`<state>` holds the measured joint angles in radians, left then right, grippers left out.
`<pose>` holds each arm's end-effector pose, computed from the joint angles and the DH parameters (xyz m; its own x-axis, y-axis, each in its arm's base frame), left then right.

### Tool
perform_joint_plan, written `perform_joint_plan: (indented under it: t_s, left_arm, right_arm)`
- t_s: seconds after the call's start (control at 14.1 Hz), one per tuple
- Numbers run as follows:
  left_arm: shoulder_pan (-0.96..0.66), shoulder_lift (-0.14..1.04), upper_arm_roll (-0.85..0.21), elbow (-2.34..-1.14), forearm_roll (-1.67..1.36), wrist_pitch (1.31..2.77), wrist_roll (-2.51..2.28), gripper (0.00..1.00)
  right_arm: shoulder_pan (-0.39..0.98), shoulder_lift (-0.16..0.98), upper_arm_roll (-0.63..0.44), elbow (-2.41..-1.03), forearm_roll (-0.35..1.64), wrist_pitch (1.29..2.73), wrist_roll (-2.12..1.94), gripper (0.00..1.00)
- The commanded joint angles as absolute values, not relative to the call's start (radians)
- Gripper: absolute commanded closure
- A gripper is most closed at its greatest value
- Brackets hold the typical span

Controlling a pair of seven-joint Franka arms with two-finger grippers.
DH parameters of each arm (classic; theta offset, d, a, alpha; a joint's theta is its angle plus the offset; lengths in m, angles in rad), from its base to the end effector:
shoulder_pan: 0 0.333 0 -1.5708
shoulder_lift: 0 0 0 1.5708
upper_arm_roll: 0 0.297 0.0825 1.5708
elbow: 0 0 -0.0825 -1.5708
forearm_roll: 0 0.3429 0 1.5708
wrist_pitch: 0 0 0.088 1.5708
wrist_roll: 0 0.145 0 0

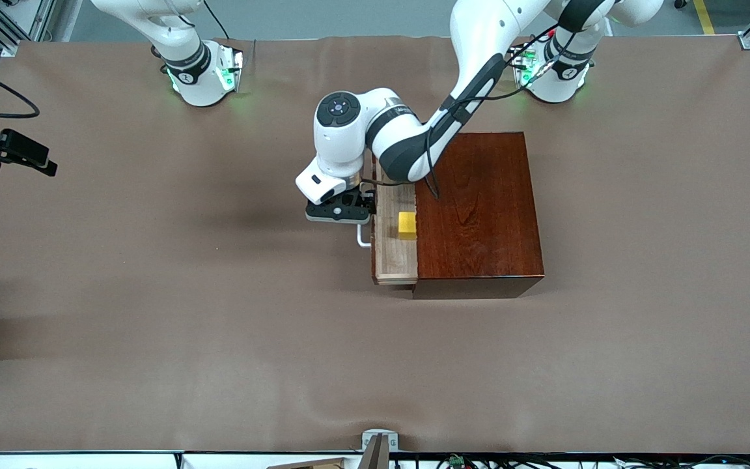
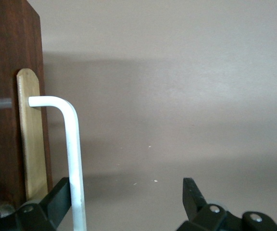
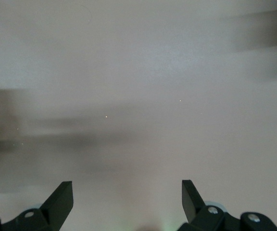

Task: Open drawer, take yellow block, close drawer
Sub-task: 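Pull the drawer open by its handle with the left gripper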

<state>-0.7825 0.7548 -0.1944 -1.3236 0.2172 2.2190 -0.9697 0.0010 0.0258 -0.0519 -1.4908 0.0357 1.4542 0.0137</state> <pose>0.4331 -0.5653 0.2738 0.9893 -0.0561 0.1347 -0.0691 -0.9932 0.0932 0.5065 -0.0199 0.5786 0.9962 -0.0604 -0.0627 -0.0626 -0.9975 -0.0335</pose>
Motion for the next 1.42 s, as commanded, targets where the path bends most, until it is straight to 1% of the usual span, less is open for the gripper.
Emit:
perform_joint_plan:
  t_s: [0.0, 0.5, 0.99, 1.35]
  left_arm:
    - [-0.79, 0.781, -0.195, -1.295, 0.199, 2.266, -0.983, 0.0]
    - [-0.805, 0.802, -0.196, -1.295, 0.198, 2.321, -0.994, 0.0]
    - [-0.828, 0.813, -0.195, -1.293, 0.198, 2.413, -1.042, 0.0]
    - [-0.825, 0.804, -0.196, -1.293, 0.176, 2.407, -1.043, 0.0]
  right_arm:
    - [0.0, 0.026, -0.051, -1.488, 0.031, 1.456, 0.023, 0.0]
    - [0.002, 0.035, -0.051, -1.488, 0.031, 1.459, 0.023, 0.0]
    - [0.002, 0.052, -0.051, -1.483, 0.032, 1.468, 0.023, 0.0]
    - [0.006, 0.063, -0.049, -1.485, 0.04, 1.496, 0.026, 0.0]
